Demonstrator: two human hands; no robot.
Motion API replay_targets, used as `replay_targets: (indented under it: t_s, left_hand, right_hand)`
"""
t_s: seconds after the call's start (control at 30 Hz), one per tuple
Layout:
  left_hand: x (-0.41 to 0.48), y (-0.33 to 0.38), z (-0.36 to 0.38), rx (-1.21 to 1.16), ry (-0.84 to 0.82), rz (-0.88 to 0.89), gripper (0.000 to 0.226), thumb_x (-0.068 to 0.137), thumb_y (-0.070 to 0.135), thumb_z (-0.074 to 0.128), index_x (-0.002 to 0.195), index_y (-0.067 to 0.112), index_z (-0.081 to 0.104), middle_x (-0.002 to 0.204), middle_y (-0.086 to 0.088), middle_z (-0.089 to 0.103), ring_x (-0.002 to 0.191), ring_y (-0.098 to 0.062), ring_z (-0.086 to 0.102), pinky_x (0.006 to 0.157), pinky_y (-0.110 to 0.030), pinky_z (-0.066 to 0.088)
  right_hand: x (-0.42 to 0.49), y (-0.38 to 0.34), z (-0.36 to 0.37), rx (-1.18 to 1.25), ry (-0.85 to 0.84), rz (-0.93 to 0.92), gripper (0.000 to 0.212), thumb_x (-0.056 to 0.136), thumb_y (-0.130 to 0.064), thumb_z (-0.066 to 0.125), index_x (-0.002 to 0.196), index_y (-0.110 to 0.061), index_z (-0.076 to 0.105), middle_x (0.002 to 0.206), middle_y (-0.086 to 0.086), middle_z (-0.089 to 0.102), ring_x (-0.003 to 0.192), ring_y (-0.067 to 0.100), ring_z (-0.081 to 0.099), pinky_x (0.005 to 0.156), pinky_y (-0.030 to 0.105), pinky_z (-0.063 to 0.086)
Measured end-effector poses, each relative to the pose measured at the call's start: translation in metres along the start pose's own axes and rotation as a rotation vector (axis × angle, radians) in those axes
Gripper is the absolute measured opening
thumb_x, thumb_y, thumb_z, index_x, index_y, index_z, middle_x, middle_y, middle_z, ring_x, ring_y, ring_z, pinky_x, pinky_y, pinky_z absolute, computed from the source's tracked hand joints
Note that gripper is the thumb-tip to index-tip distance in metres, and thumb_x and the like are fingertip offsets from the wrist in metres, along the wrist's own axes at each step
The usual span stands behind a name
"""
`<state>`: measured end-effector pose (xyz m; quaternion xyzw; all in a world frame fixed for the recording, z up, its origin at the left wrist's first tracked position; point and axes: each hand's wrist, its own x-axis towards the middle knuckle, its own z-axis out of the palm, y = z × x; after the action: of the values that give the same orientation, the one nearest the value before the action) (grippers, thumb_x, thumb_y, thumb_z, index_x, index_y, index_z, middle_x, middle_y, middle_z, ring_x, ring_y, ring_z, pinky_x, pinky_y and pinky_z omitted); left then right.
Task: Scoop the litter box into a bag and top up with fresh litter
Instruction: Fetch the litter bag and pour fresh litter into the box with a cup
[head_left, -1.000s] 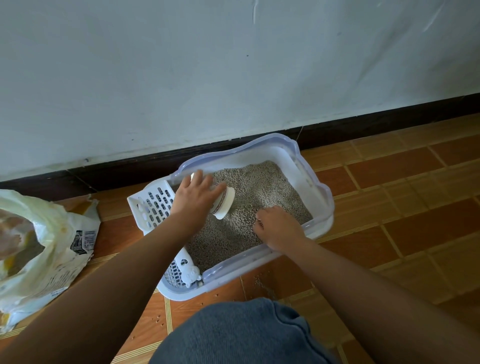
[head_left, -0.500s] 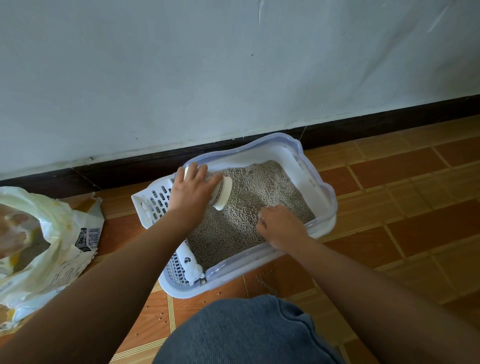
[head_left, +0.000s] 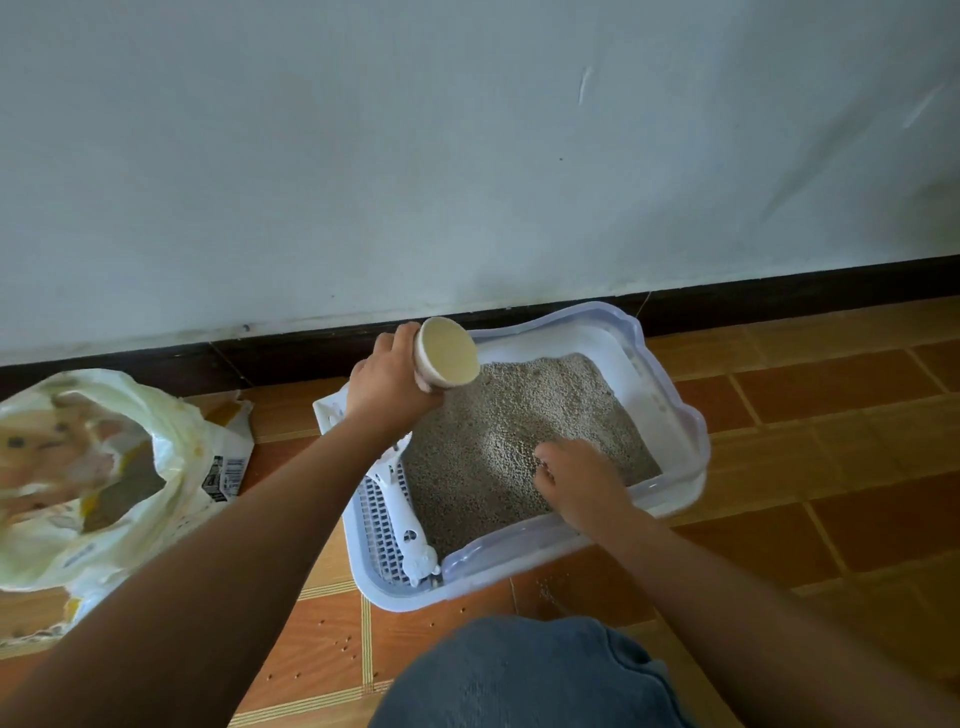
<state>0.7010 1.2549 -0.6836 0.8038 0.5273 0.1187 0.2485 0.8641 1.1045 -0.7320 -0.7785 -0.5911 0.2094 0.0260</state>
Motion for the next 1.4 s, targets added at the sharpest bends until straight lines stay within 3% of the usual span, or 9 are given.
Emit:
replay_targets:
  t_s: [0.2,0.33,0.43,0.63,0.7,0.8,0.9,1.2,1.4]
  left_hand:
    - [0.014,-0.021,-0.05,-0.256,0.15,-0.058,0.081,0.066,0.033,0.082,0.131,0.016,0.038,0.12,-0.005,0.057,0.109,-0.024,0.055,0.092,-0.04,0.048]
    - [0.006,-0.035,-0.097,-0.464,0.292,-0.115,0.077,0.069,0.026,0.082,0.132,0.016,0.038,0.111,0.006,0.051,0.102,-0.012,0.049,0.083,-0.024,0.04]
    - [-0.012,-0.063,-0.129,-0.575,0.396,-0.149,0.08,0.067,0.018,0.083,0.132,0.016,0.037,0.114,0.005,0.051,0.104,-0.011,0.05,0.077,-0.013,0.04]
    - [-0.075,-0.137,-0.169,-0.596,0.706,-0.322,0.097,0.071,0.009,0.078,0.144,0.024,0.017,0.122,0.004,0.038,0.108,-0.01,0.046,0.093,-0.025,0.04]
    - [-0.097,-0.16,-0.168,-0.536,0.729,-0.383,0.098,0.07,0.011,0.079,0.144,0.027,0.017,0.123,0.004,0.038,0.111,-0.013,0.044,0.096,-0.03,0.038]
    - [-0.118,-0.184,-0.15,-0.463,0.678,-0.425,0.092,0.067,0.014,0.082,0.139,0.025,0.027,0.119,0.006,0.042,0.108,-0.014,0.044,0.085,-0.028,0.042]
    - [-0.122,-0.202,-0.13,-0.427,0.672,-0.455,0.089,0.061,0.022,0.086,0.132,0.028,0.034,0.117,0.008,0.045,0.111,-0.018,0.047,0.091,-0.04,0.045]
    - [-0.115,-0.237,-0.101,-0.161,0.354,-0.612,0.095,0.061,0.038,0.084,0.138,0.02,0.031,0.129,-0.01,0.05,0.11,-0.033,0.054,0.086,-0.047,0.048]
    - [-0.093,-0.245,-0.096,-0.131,0.128,-0.72,0.097,0.068,0.021,0.082,0.143,0.012,0.021,0.124,-0.019,0.055,0.11,-0.036,0.054,0.087,-0.047,0.049]
  right_hand:
    - [0.014,-0.021,0.003,0.019,0.004,-0.096,0.026,0.095,-0.021,0.041,0.115,-0.011,0.055,0.099,0.0,0.057,0.093,0.015,0.055,0.08,0.026,0.049]
    - [0.029,-0.054,-0.004,-0.019,0.054,-0.225,0.038,0.096,-0.024,0.044,0.132,-0.015,0.048,0.117,-0.002,0.06,0.105,0.013,0.055,0.092,0.023,0.043]
    - [0.039,-0.083,-0.012,0.008,0.083,-0.293,0.04,0.097,-0.024,0.042,0.136,-0.015,0.045,0.124,-0.002,0.056,0.111,0.013,0.052,0.088,0.019,0.037]
    - [0.055,-0.134,-0.013,0.015,0.088,-0.438,0.041,0.097,-0.027,0.042,0.137,-0.017,0.042,0.133,-0.001,0.05,0.122,0.012,0.046,0.097,0.024,0.043]
    - [0.056,-0.149,-0.01,-0.019,0.044,-0.517,0.046,0.098,-0.028,0.04,0.143,-0.018,0.034,0.143,-0.003,0.041,0.132,0.011,0.037,0.104,0.023,0.037]
    - [0.055,-0.161,0.003,-0.142,-0.056,-0.606,0.053,0.1,-0.033,0.034,0.149,-0.019,0.02,0.155,-0.004,0.022,0.143,0.012,0.019,0.114,0.025,0.02]
    - [0.054,-0.163,0.017,-0.226,-0.121,-0.609,0.056,0.1,-0.036,0.032,0.15,-0.019,0.012,0.158,-0.003,0.011,0.146,0.013,0.009,0.117,0.03,0.013]
    - [0.056,-0.16,0.025,-0.289,-0.186,-0.597,0.054,0.101,-0.037,0.027,0.15,-0.017,0.014,0.157,-0.002,0.016,0.145,0.012,0.013,0.116,0.025,0.008]
    - [0.058,-0.158,0.026,-0.306,-0.193,-0.609,0.053,0.101,-0.037,0.027,0.149,-0.015,0.018,0.156,-0.001,0.02,0.144,0.013,0.016,0.117,0.027,0.01]
